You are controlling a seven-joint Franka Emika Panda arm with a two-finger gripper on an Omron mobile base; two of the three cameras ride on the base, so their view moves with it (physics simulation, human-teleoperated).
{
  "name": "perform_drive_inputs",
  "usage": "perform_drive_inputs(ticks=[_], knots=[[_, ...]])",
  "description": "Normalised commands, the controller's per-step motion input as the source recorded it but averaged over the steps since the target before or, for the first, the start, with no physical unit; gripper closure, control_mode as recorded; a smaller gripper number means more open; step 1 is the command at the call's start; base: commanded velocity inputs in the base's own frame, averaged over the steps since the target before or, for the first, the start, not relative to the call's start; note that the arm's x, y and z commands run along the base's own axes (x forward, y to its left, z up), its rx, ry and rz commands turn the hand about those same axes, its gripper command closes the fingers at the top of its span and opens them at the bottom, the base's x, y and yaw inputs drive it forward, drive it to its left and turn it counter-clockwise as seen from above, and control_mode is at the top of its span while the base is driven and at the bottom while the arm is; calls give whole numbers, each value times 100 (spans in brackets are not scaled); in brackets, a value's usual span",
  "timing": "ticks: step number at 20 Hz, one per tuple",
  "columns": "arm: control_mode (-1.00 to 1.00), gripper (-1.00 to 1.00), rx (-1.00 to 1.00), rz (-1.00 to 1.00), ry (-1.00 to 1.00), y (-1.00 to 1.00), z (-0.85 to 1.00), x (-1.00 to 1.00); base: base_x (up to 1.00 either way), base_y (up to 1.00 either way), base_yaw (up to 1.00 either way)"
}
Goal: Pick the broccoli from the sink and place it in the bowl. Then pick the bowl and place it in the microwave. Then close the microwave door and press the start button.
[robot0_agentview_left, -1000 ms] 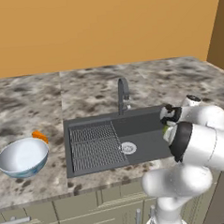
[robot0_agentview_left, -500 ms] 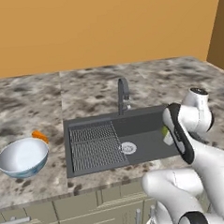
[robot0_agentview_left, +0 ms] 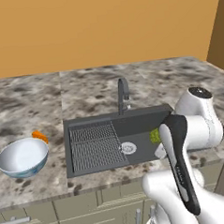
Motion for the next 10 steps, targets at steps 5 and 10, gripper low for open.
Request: perform_drive_inputs(ticks=[5,10], knots=[[-100,100,-4,13,0,100,99,-48,0,0,0],[-100,100,-9,7,-1,100,55,-4,0,0,0]])
